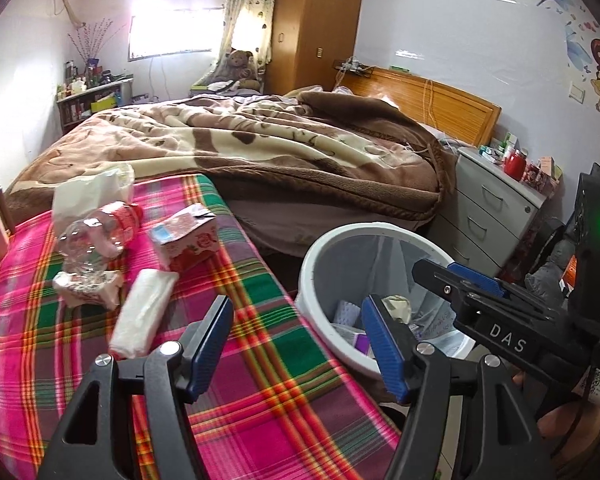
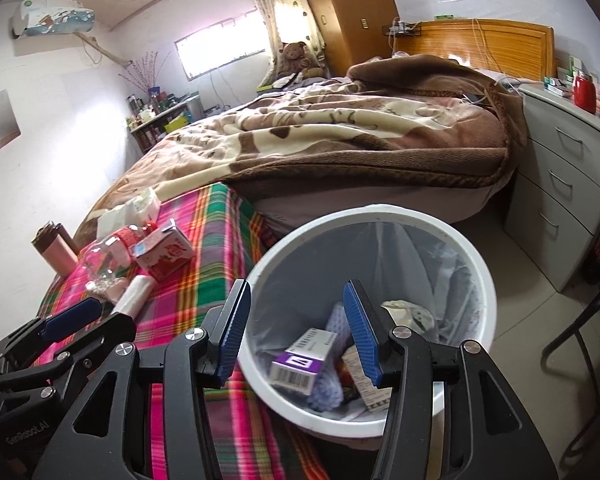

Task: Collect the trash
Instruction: 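Move both open tools back toward the white tissue pack and wrapper on the bed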

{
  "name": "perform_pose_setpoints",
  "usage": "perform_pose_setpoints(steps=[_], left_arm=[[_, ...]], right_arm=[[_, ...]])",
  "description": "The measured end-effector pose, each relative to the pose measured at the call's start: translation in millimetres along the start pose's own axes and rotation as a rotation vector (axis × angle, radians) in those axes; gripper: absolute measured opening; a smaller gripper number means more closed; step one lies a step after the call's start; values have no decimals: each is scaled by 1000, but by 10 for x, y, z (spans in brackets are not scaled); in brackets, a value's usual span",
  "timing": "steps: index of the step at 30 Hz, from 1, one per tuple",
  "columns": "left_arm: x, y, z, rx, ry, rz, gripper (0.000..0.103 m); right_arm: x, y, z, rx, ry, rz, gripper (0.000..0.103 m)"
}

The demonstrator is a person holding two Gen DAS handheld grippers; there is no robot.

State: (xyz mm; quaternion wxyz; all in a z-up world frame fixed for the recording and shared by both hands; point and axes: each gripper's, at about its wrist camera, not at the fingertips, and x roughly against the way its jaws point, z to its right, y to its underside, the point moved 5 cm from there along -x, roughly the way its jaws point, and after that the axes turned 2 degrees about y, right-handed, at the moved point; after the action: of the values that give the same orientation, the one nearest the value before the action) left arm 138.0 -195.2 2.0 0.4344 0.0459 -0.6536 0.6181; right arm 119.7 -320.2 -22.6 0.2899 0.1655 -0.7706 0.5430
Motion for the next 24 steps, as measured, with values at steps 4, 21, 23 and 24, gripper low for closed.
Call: perform_pose_setpoints(steps=[4,21,23,24], left_arm=[[61,-11,-157,9,-32,16,70],[244,140,-1098,137,-151,25,72],[245,148,-1192,147,-169,21,72],[251,151,-1236,154,-173,22,72]], right_arm=[[-30,13,-132,13,-23,0,56],[-303,184,-803,117,-123,-69,57],[-336,199,-862,127,-129,-76,57],[-360,208,-898,132,-135,-82,57]])
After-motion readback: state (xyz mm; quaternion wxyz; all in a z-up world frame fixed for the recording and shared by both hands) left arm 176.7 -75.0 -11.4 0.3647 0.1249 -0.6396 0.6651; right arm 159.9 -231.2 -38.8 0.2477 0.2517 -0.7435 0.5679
